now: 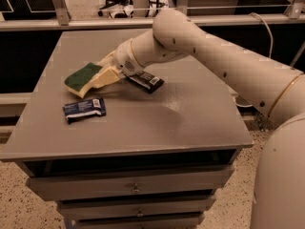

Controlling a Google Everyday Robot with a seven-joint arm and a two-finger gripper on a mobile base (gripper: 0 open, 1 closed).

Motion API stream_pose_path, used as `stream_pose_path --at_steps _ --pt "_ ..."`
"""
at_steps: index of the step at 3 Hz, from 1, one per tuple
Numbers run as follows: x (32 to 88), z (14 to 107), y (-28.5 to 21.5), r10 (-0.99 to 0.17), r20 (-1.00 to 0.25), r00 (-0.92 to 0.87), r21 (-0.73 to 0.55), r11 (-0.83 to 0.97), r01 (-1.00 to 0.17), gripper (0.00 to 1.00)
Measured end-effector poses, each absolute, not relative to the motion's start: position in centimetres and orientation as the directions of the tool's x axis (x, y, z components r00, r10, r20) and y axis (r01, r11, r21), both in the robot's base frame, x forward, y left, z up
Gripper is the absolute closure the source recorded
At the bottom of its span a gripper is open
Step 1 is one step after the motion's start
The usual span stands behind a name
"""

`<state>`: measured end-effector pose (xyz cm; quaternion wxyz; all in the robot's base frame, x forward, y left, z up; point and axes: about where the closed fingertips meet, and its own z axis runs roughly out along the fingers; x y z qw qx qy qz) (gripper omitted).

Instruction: Move sponge near rxbar blueberry

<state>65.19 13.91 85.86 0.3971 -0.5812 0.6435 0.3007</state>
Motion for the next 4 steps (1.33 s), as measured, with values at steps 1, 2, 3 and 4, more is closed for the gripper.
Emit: stream_pose_path --at_steps 1,2,3,4 --pt "64.55 85.24 14.13 -0.509 -0.861 -0.006 -0.086 0.157 -0.984 0.49" --pt "64.49 84.95 14.23 -0.508 -0.861 0.004 -0.103 0.166 -0.981 0.27" --pt "64.55 84.90 14.20 -0.510 -0.860 0.012 -0.116 0.172 -0.978 0.05" --pt "64.50 84.95 14.11 -0.510 -0.860 0.014 -0.118 0.171 -0.978 0.00"
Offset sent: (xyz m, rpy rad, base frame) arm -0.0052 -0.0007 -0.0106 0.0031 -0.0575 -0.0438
